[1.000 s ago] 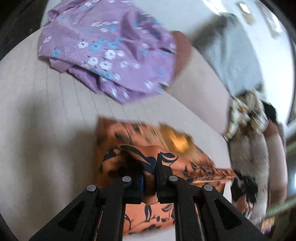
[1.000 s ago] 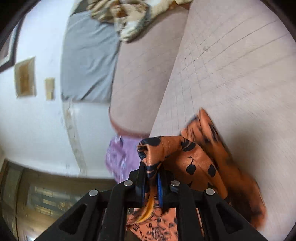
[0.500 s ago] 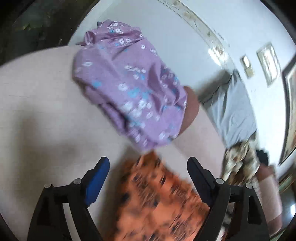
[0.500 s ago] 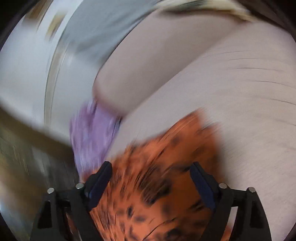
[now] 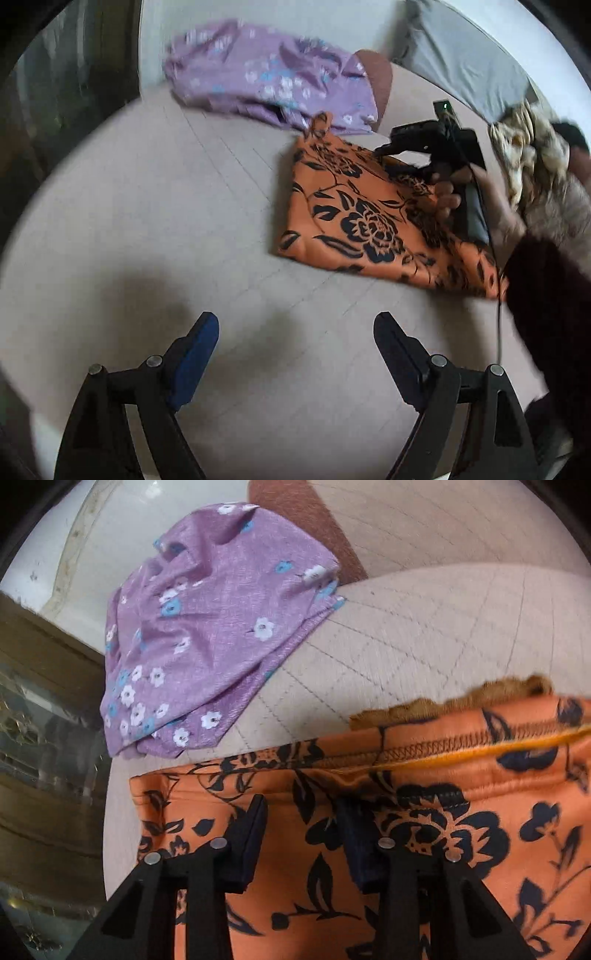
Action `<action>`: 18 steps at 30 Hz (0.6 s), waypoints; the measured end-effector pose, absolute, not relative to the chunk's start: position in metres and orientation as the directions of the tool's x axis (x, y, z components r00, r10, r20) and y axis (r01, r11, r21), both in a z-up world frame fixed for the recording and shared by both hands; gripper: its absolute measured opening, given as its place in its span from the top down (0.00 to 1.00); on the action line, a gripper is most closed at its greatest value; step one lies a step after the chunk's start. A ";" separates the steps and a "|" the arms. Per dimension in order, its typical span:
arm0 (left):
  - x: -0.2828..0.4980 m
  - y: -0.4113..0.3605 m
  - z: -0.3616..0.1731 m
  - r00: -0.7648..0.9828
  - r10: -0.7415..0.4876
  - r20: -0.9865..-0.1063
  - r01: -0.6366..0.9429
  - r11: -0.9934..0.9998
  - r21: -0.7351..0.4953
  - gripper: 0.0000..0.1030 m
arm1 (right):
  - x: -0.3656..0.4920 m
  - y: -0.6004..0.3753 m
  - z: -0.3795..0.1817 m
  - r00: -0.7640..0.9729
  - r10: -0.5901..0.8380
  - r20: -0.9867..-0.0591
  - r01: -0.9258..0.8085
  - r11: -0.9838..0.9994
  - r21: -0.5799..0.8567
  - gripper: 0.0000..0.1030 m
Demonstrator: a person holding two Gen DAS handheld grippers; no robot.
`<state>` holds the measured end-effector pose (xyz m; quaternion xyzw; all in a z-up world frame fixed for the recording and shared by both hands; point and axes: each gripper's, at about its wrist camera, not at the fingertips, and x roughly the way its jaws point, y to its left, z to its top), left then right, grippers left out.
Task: Fold small clothes
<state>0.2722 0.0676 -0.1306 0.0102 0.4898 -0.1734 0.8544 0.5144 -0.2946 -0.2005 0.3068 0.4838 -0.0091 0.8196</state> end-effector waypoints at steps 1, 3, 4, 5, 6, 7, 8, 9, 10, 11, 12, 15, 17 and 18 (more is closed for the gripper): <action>0.267 0.069 -0.121 0.490 -0.258 -0.833 0.312 0.944 -0.108 0.16 | 0.508 -0.296 -0.191 0.558 0.270 -0.784 0.287 0.824 0.488 0.58; 0.253 0.078 -0.097 0.563 -0.194 -0.803 0.309 0.951 -0.013 0.16 | 0.482 -0.302 -0.165 0.630 0.217 -0.746 0.259 0.847 0.465 0.58; 0.249 0.084 -0.085 0.594 -0.171 -0.786 0.300 0.954 0.019 0.16 | 0.463 -0.309 -0.153 0.656 0.202 -0.727 0.259 0.845 0.468 0.58; 0.242 0.087 -0.072 0.625 -0.158 -0.765 0.292 0.955 0.042 0.16 | 0.447 -0.315 -0.145 0.674 0.195 -0.713 0.260 0.840 0.476 0.58; 0.238 0.090 -0.060 0.651 -0.150 -0.745 0.282 0.958 0.054 0.16 | 0.432 -0.320 -0.136 0.692 0.183 -0.699 0.261 0.838 0.479 0.58; 0.230 0.096 -0.045 0.677 -0.140 -0.723 0.266 0.962 0.062 0.16 | 0.409 -0.326 -0.126 0.709 0.155 -0.688 0.264 0.846 0.463 0.58; 0.224 0.100 -0.032 0.696 -0.133 -0.705 0.251 0.966 0.066 0.16 | 0.398 -0.330 -0.115 0.714 0.131 -0.688 0.269 0.856 0.442 0.58; 0.221 0.102 -0.022 0.709 -0.128 -0.693 0.240 0.969 0.067 0.15 | 0.380 -0.332 -0.108 0.719 0.112 -0.686 0.267 0.867 0.421 0.58; 0.215 0.106 -0.011 0.724 -0.123 -0.679 0.226 0.972 0.065 0.14 | 0.364 -0.334 -0.101 0.723 0.100 -0.683 0.262 0.876 0.406 0.58; 0.207 0.111 -0.002 0.736 -0.119 -0.666 0.215 0.974 0.064 0.12 | 0.345 -0.337 -0.095 0.728 0.081 -0.681 0.259 0.887 0.382 0.56; 0.204 0.111 0.002 0.744 -0.115 -0.658 0.209 0.976 0.066 0.11 | 0.325 -0.339 -0.091 0.730 0.055 -0.681 0.263 0.897 0.355 0.53; 0.179 0.116 0.021 0.778 -0.105 -0.620 0.200 0.976 0.085 0.08 | 0.284 -0.348 -0.097 0.722 0.031 -0.691 0.289 0.894 0.342 0.48; 0.165 0.120 0.030 0.793 -0.105 -0.600 0.194 0.977 0.086 0.04 | 0.270 -0.356 -0.115 0.691 0.026 -0.722 0.325 0.881 0.343 0.48; 0.160 0.121 0.031 0.795 -0.108 -0.597 0.195 0.977 0.082 0.04 | 0.264 -0.359 -0.130 0.665 0.016 -0.747 0.354 0.874 0.333 0.48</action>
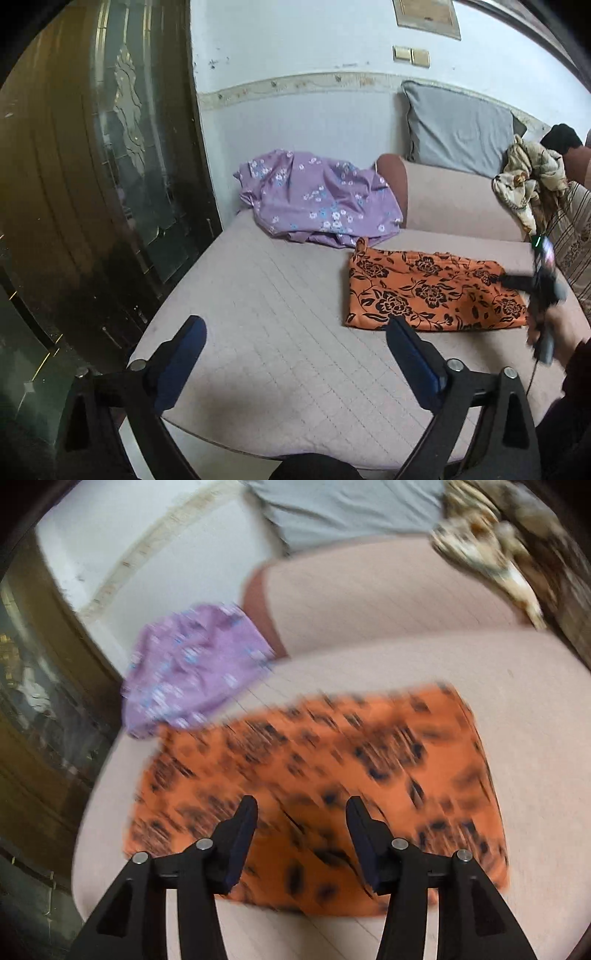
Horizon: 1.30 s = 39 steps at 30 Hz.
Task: Fold small clothes
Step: 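Open both tools and pull them back from the folded dress, then grasp the folded orange dress edge with both tools and lift it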
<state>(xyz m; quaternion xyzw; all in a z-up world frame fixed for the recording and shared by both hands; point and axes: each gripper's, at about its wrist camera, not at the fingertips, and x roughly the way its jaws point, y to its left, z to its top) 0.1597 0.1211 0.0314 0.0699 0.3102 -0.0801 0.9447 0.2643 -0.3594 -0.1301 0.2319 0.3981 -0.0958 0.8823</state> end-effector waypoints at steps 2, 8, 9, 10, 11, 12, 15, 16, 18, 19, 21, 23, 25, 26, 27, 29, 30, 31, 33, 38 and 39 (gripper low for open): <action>0.149 0.122 0.034 0.797 -0.112 -0.594 0.204 0.975 0.090 0.04 | 0.259 -0.363 -0.161 0.601 0.005 -0.799 0.389 0.872 0.298 0.48; 0.123 0.121 0.041 0.819 -0.071 -0.569 0.207 0.962 0.177 0.03 | 0.242 -0.368 -0.192 0.521 -0.001 -0.854 0.436 0.860 0.264 0.48; 0.120 0.121 0.043 0.822 -0.068 -0.565 0.205 0.961 0.184 0.03 | 0.240 -0.369 -0.184 0.535 0.005 -0.845 0.432 0.858 0.278 0.48; 0.118 0.121 0.046 0.825 -0.066 -0.561 0.205 0.960 0.189 0.04 | 0.238 -0.369 -0.175 0.554 -0.002 -0.832 0.426 0.860 0.282 0.48; 0.115 0.121 0.049 0.827 -0.066 -0.559 0.205 0.960 0.191 0.04 | 0.234 -0.368 -0.159 0.583 -0.027 -0.812 0.416 0.869 0.270 0.48; 0.112 0.121 0.053 0.830 -0.066 -0.555 0.207 0.959 0.194 0.04 | 0.231 -0.368 -0.145 0.608 -0.041 -0.793 0.407 0.873 0.268 0.48; 0.104 0.116 0.062 0.842 -0.071 -0.534 0.211 0.956 0.205 0.03 | 0.215 -0.367 -0.088 0.718 -0.054 -0.694 0.361 0.881 0.306 0.48; 0.101 0.115 0.065 0.845 -0.076 -0.529 0.216 0.954 0.207 0.03 | 0.209 -0.365 -0.073 0.744 -0.062 -0.665 0.348 0.886 0.307 0.48; 0.097 0.109 0.069 0.849 -0.091 -0.521 0.231 0.950 0.210 0.03 | 0.192 -0.357 -0.035 0.809 -0.079 -0.583 0.304 0.904 0.299 0.48; 0.095 0.106 0.069 0.849 -0.098 -0.519 0.239 0.948 0.212 0.03 | 0.186 -0.352 -0.020 0.833 -0.086 -0.546 0.287 0.912 0.294 0.48; 0.094 0.098 0.069 0.847 -0.110 -0.520 0.256 0.942 0.217 0.03 | 0.171 -0.341 0.009 0.883 -0.089 -0.462 0.245 0.925 0.290 0.48; 0.094 0.089 0.067 0.843 -0.127 -0.523 0.276 0.937 0.216 0.03 | 0.150 -0.332 0.028 0.922 -0.083 -0.379 0.203 0.935 0.290 0.46; 0.097 0.078 0.064 0.831 -0.156 -0.534 0.309 0.928 0.209 0.03 | 0.128 -0.325 0.042 0.952 -0.080 -0.297 0.166 0.946 0.277 0.40; 0.100 0.071 0.062 0.825 -0.168 -0.540 0.324 0.923 0.206 0.03 | 0.120 -0.322 0.045 0.959 -0.082 -0.270 0.157 0.950 0.271 0.36; 0.104 0.065 0.059 0.818 -0.178 -0.546 0.336 0.920 0.204 0.03 | 0.111 -0.319 0.049 0.968 -0.083 -0.236 0.145 0.955 0.258 0.33; 0.113 0.052 0.053 0.803 -0.192 -0.565 0.357 0.913 0.197 0.03 | 0.101 -0.315 0.051 0.975 -0.076 -0.207 0.125 0.964 0.236 0.26; 0.118 0.045 0.048 0.792 -0.194 -0.579 0.364 0.911 0.193 0.03 | 0.098 -0.314 0.050 0.976 -0.072 -0.205 0.119 0.967 0.224 0.26; 0.123 0.040 0.044 0.783 -0.193 -0.591 0.368 0.910 0.190 0.03 | 0.098 -0.314 0.046 0.975 -0.068 -0.210 0.114 0.970 0.216 0.26; 0.131 0.032 0.036 0.767 -0.187 -0.614 0.369 0.911 0.185 0.03 | 0.100 -0.317 0.037 0.973 -0.067 -0.221 0.115 0.969 0.217 0.26; 0.146 0.025 0.023 0.751 -0.160 -0.640 0.354 0.916 0.187 0.03 | 0.130 -0.336 -0.008 0.949 -0.087 -0.303 0.171 0.950 0.262 0.26; 0.150 0.025 0.021 0.750 -0.153 -0.643 0.346 0.920 0.185 0.03 | 0.136 -0.342 -0.016 0.945 -0.088 -0.315 0.181 0.943 0.280 0.26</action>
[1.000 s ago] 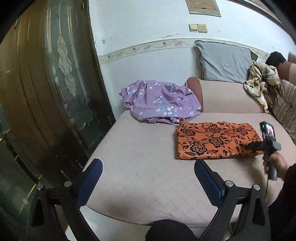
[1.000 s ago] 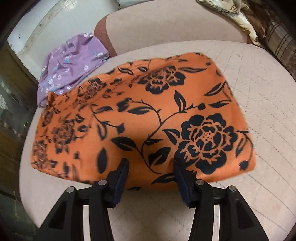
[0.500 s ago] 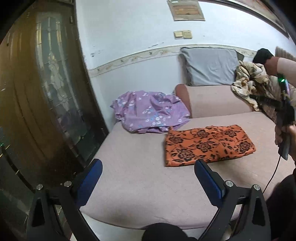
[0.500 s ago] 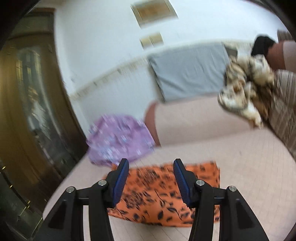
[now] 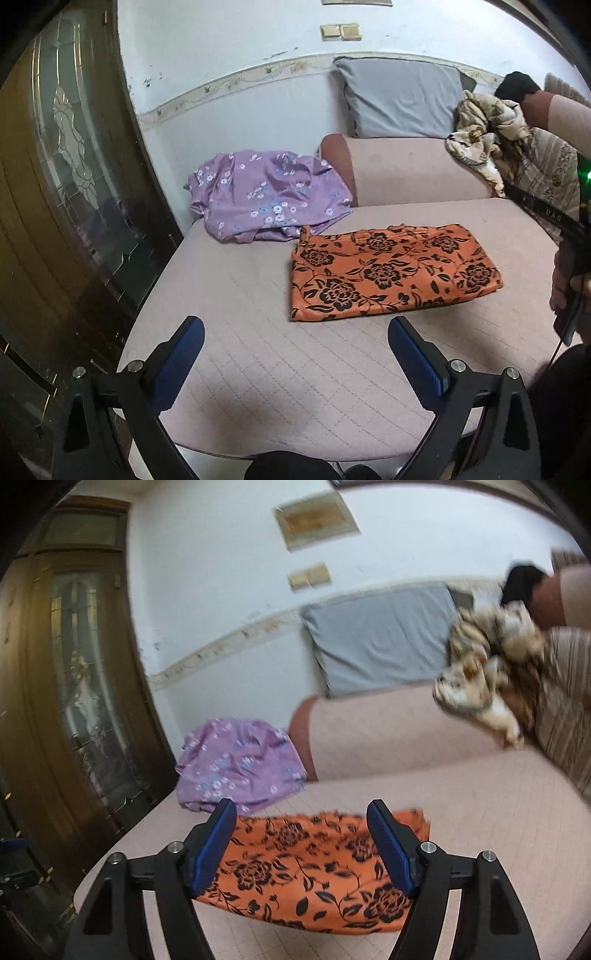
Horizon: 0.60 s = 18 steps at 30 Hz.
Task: Fold small clothes
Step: 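Grasp the folded orange dress edge with both tools and lift it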
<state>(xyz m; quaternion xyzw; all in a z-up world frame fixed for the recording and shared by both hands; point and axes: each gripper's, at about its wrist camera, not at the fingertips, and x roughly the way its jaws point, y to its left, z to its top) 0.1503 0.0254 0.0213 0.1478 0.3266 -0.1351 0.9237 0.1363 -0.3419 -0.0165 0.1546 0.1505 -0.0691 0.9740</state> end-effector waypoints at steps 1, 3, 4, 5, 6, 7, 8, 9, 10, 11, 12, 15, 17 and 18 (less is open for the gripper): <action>0.153 0.026 0.020 0.748 -0.146 -0.647 0.338 0.924 0.181 0.03 | 0.142 -0.346 -0.024 0.943 -0.094 -0.320 0.193 0.937 0.292 0.26; 0.164 0.028 0.015 0.740 -0.128 -0.660 0.315 0.933 0.173 0.03 | 0.151 -0.354 -0.042 0.935 -0.120 -0.335 0.231 0.921 0.314 0.26; 0.170 0.028 0.013 0.737 -0.117 -0.666 0.304 0.937 0.171 0.03 | 0.154 -0.357 -0.048 0.931 -0.124 -0.343 0.241 0.915 0.323 0.26; 0.176 0.028 0.012 0.735 -0.109 -0.670 0.295 0.940 0.170 0.03 | 0.159 -0.362 -0.055 0.924 -0.125 -0.360 0.252 0.910 0.330 0.26; 0.184 0.027 0.010 0.732 -0.099 -0.674 0.281 0.945 0.166 0.03 | 0.164 -0.366 -0.062 0.916 -0.125 -0.382 0.262 0.907 0.329 0.26; 0.189 0.027 0.010 0.731 -0.096 -0.676 0.270 0.950 0.158 0.03 | 0.168 -0.370 -0.067 0.907 -0.127 -0.401 0.271 0.905 0.327 0.26; 0.195 0.026 0.009 0.729 -0.098 -0.677 0.263 0.954 0.146 0.03 | 0.173 -0.376 -0.072 0.901 -0.129 -0.414 0.281 0.901 0.331 0.26; 0.201 0.025 0.008 0.729 -0.105 -0.677 0.260 0.957 0.131 0.03 | 0.175 -0.381 -0.074 0.899 -0.126 -0.419 0.284 0.897 0.340 0.26; 0.209 0.023 0.006 0.729 -0.111 -0.676 0.259 0.958 0.122 0.03 | 0.178 -0.386 -0.077 0.896 -0.122 -0.427 0.288 0.891 0.351 0.26; 0.220 0.020 0.002 0.727 -0.113 -0.677 0.256 0.960 0.114 0.03 | 0.181 -0.389 -0.081 0.892 -0.117 -0.436 0.293 0.885 0.361 0.26; 0.227 0.018 -0.001 0.724 -0.113 -0.680 0.253 0.961 0.110 0.03 | 0.184 -0.394 -0.084 0.886 -0.106 -0.451 0.297 0.877 0.378 0.26; 0.268 0.009 -0.025 0.693 -0.124 -0.710 0.242 0.968 0.067 0.03 | 0.192 -0.404 -0.099 0.867 -0.055 -0.495 0.301 0.850 0.432 0.26; 0.294 0.002 -0.047 0.667 -0.114 -0.736 0.219 0.975 0.047 0.03 | 0.195 -0.410 -0.111 0.846 -0.035 -0.532 0.316 0.837 0.447 0.26; 0.307 -0.003 -0.061 0.649 -0.114 -0.752 0.212 0.977 0.035 0.03 | 0.197 -0.415 -0.118 0.834 -0.021 -0.552 0.327 0.824 0.463 0.26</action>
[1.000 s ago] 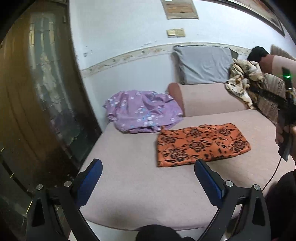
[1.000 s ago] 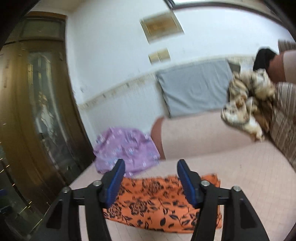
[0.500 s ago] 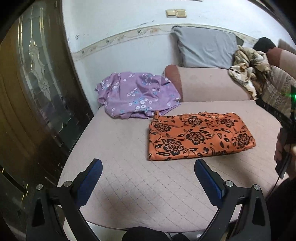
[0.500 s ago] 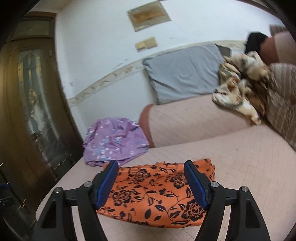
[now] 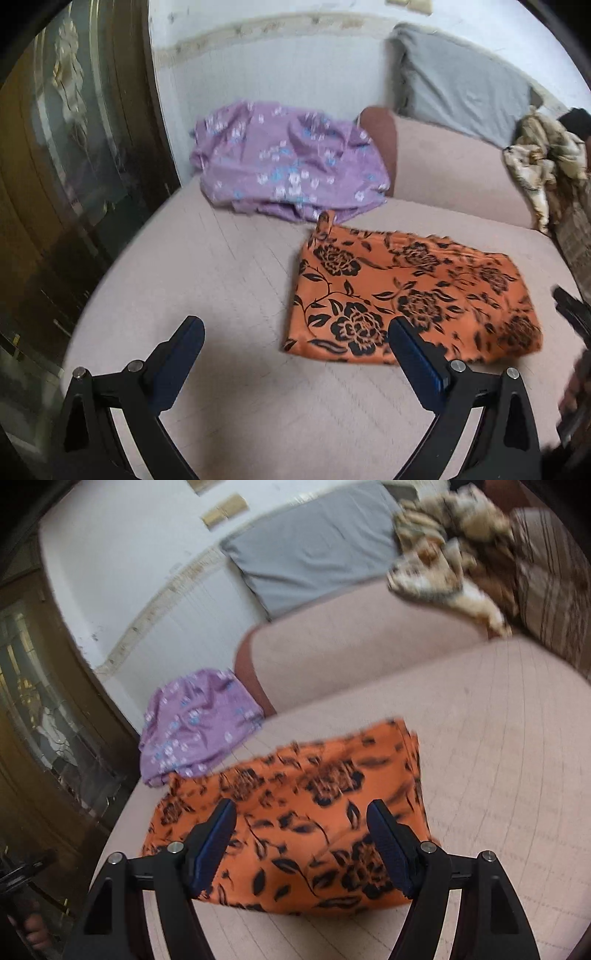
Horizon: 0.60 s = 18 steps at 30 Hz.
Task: Fold small clothes
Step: 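Grasp the folded orange dress edge with both tools and lift it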
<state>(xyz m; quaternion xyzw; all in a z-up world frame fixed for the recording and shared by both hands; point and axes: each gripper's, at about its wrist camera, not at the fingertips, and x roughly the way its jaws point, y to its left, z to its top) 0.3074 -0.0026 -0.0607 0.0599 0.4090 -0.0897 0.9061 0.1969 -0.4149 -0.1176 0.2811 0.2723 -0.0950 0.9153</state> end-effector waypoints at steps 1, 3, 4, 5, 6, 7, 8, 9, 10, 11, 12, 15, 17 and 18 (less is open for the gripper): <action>0.320 -0.006 -0.074 0.628 -0.109 -0.771 0.195 0.981 0.021 0.04 | 0.198 -0.423 -0.127 0.824 0.010 -0.567 0.334 0.799 0.500 0.26; 0.338 -0.013 -0.098 0.591 -0.104 -0.800 0.166 0.986 -0.005 0.04 | 0.199 -0.434 -0.141 0.808 0.052 -0.587 0.355 0.752 0.555 0.26; 0.346 -0.018 -0.109 0.569 -0.106 -0.816 0.156 0.987 -0.020 0.04 | 0.200 -0.441 -0.149 0.799 0.070 -0.597 0.370 0.726 0.580 0.26; 0.355 -0.022 -0.121 0.541 -0.108 -0.834 0.141 0.989 -0.037 0.04 | 0.201 -0.444 -0.154 0.794 0.081 -0.603 0.377 0.713 0.592 0.26; 0.360 -0.026 -0.129 0.523 -0.118 -0.844 0.135 0.989 -0.055 0.04 | 0.202 -0.447 -0.160 0.785 0.093 -0.612 0.386 0.699 0.602 0.26; 0.365 -0.030 -0.136 0.508 -0.129 -0.851 0.134 0.989 -0.070 0.04 | 0.204 -0.451 -0.164 0.777 0.100 -0.622 0.399 0.686 0.609 0.26; 0.372 -0.035 -0.145 0.494 -0.127 -0.860 0.133 0.989 -0.069 0.04 | 0.207 -0.454 -0.170 0.767 0.115 -0.631 0.413 0.665 0.623 0.26; 0.375 -0.037 -0.149 0.488 -0.108 -0.866 0.121 0.991 -0.055 0.04 | 0.209 -0.456 -0.174 0.765 0.136 -0.629 0.412 0.648 0.641 0.26; 0.381 -0.038 -0.156 0.485 -0.080 -0.871 0.094 0.995 -0.039 0.04 | 0.212 -0.458 -0.178 0.765 0.163 -0.623 0.406 0.630 0.662 0.26; 0.385 -0.037 -0.161 0.482 -0.071 -0.873 0.080 0.996 -0.037 0.04 | 0.216 -0.458 -0.180 0.762 0.175 -0.623 0.404 0.624 0.669 0.26; 0.391 -0.038 -0.169 0.472 -0.056 -0.880 0.071 0.997 -0.026 0.04 | 0.218 -0.458 -0.182 0.758 0.183 -0.626 0.405 0.620 0.672 0.26; 0.407 -0.040 -0.201 0.413 0.054 -0.909 0.037 0.996 0.076 0.04 | 0.226 -0.456 -0.192 0.729 0.194 -0.657 0.428 0.619 0.658 0.26; 0.410 -0.037 -0.220 0.395 0.055 -0.917 0.027 0.997 0.072 0.01 | 0.234 -0.455 -0.206 0.674 0.197 -0.712 0.477 0.621 0.623 0.26; 0.410 -0.034 -0.220 0.404 0.045 -0.914 0.011 0.998 0.055 0.00 | 0.237 -0.455 -0.215 0.635 0.197 -0.747 0.504 0.627 0.594 0.28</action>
